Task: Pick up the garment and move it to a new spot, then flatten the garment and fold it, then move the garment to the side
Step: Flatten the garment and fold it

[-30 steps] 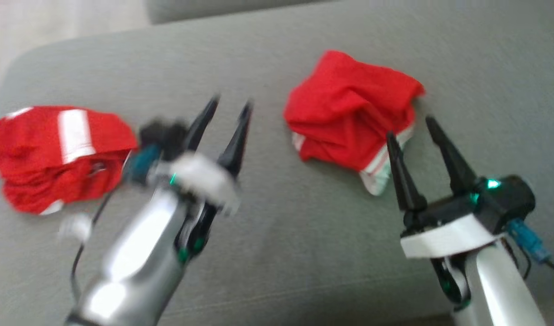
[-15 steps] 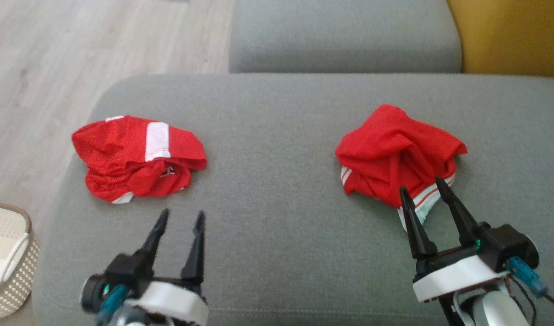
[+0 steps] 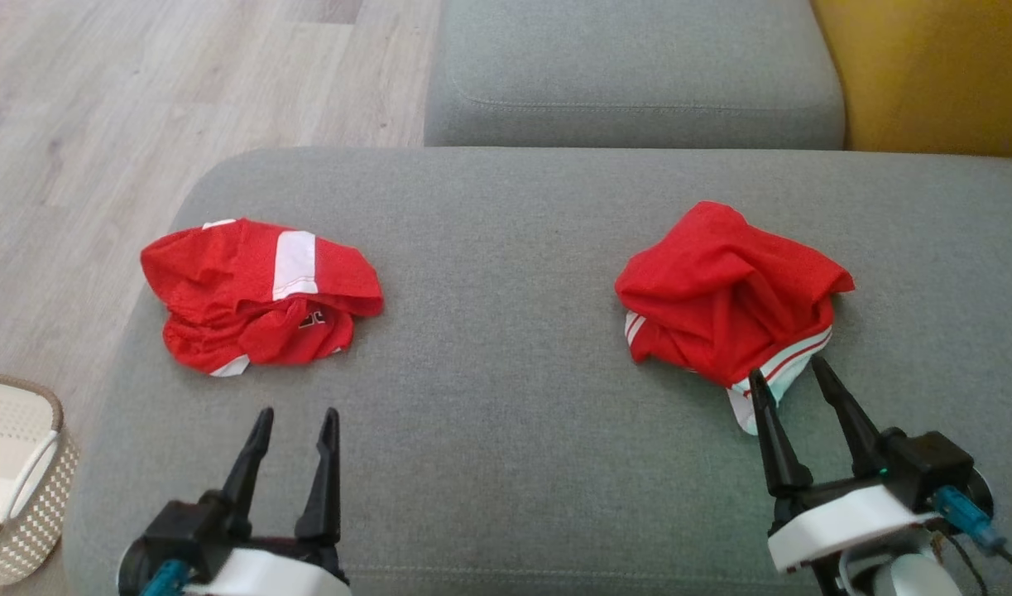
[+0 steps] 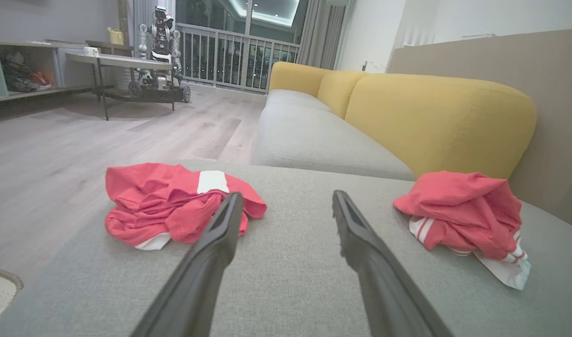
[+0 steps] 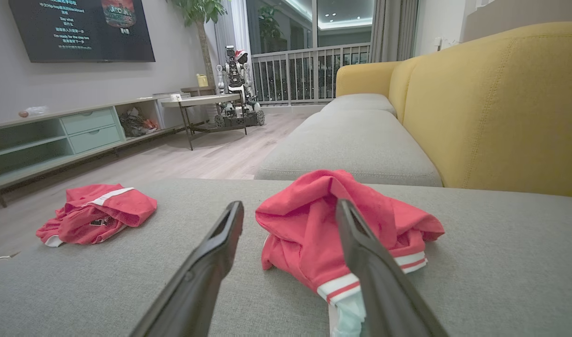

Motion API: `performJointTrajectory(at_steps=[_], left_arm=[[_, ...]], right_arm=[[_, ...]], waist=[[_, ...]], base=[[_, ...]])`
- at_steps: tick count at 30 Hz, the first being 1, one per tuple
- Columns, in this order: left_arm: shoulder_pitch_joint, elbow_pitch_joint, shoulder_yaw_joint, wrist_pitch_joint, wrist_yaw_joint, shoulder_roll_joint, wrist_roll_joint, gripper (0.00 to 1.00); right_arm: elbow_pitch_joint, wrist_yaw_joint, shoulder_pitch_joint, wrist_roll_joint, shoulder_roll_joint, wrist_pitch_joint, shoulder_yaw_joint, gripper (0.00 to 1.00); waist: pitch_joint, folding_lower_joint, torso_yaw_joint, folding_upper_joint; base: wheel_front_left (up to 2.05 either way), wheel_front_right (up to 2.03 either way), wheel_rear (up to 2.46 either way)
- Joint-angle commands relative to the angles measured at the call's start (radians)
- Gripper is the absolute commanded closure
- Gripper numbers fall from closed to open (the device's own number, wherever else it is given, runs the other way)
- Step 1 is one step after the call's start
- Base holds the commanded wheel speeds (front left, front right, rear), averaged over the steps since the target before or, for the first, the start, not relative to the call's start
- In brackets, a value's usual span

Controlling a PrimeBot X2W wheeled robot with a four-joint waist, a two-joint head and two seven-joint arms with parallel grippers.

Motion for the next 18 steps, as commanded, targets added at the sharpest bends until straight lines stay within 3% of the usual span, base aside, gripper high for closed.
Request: performJointTrajectory(at_steps=[1,8,18], left_arm=[[-0.034,-0.015,0.039,-0.008,-0.016,-0.011,-0.002,0.00],[-0.051,0.016,0.034,-0.008,-0.045,-0.019,0.011,0.00],[-0.108,0.018,-0.034,-0.008,-0.043,-0.020,-0.033,0.00]], right_arm=[[-0.026,0.000,-0.033,-0.013,-0.005,-0.006,0.018,0.00],[0.002,0.000,-0.068,-0.110,-0.005,-0.006,0.039,0.00],[0.233,0.000,-0.235,-0.182,-0.005,-0.004,0.079,0.00]], waist=[[0.002,0.0000,-0.003,0.0000],[0.029,0.0000,0.009,0.0000],[0.115,0.0000,0.106,0.0000]], base=[[0.00,0.00,0.00],[0.00,0.00,0.00],[0.00,0.00,0.00]])
